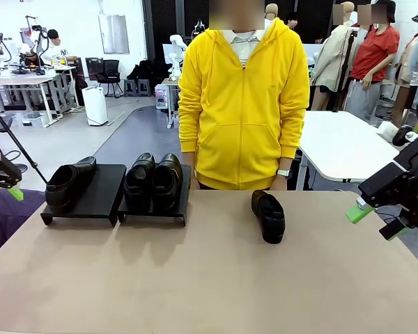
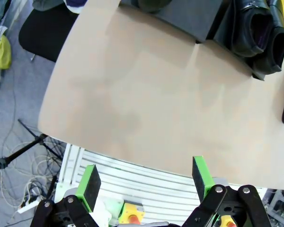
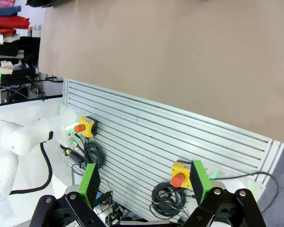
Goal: Organize the shoes by placing them on the stand.
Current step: Pick up one Shoe and place it in the middle of the table.
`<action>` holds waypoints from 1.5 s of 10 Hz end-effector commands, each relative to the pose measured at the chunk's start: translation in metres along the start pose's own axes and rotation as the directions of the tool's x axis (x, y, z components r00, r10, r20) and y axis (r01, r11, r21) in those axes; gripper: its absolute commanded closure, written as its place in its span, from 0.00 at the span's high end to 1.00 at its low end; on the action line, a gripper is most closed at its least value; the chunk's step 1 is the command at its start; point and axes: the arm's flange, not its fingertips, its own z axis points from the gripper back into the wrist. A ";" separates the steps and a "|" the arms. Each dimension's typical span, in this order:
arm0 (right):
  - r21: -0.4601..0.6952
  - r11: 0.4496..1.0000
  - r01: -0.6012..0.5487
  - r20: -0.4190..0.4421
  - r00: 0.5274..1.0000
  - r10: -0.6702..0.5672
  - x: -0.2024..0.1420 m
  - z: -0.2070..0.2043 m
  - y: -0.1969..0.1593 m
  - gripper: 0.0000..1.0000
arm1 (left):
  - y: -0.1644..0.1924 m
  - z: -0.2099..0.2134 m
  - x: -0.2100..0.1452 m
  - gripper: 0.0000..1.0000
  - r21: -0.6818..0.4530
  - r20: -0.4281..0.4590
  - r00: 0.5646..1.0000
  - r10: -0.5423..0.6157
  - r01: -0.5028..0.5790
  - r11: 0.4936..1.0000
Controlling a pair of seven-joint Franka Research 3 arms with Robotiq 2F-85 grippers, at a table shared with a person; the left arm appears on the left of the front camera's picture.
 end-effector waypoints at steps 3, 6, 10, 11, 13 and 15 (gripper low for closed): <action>-0.307 0.930 -0.205 -0.136 0.976 0.170 0.145 -0.076 0.048 1.00 | 0.003 0.001 -0.001 1.00 0.011 -0.002 1.000 -0.011 0.011 1.000; -0.422 0.866 -0.269 -0.128 0.963 0.237 0.220 -0.167 0.065 1.00 | 0.003 0.001 -0.001 1.00 0.011 -0.002 1.000 -0.011 0.011 1.000; -0.360 0.881 -0.306 -0.169 0.950 0.261 0.192 -0.166 0.060 1.00 | 0.003 0.001 -0.001 1.00 0.011 -0.002 1.000 -0.011 0.011 1.000; -0.389 0.871 -0.299 -0.155 0.954 0.258 0.217 -0.186 0.057 1.00 | 0.003 0.001 -0.001 1.00 0.011 -0.002 1.000 -0.011 0.011 1.000; -0.408 0.885 -0.225 -0.091 0.974 0.206 0.255 -0.200 0.042 1.00 | 0.003 0.001 -0.001 1.00 0.011 -0.002 1.000 -0.011 0.011 1.000; -0.462 0.870 -0.171 -0.079 0.985 0.151 0.291 -0.214 0.034 1.00 | 0.003 0.001 -0.001 1.00 0.011 -0.002 1.000 -0.011 0.011 1.000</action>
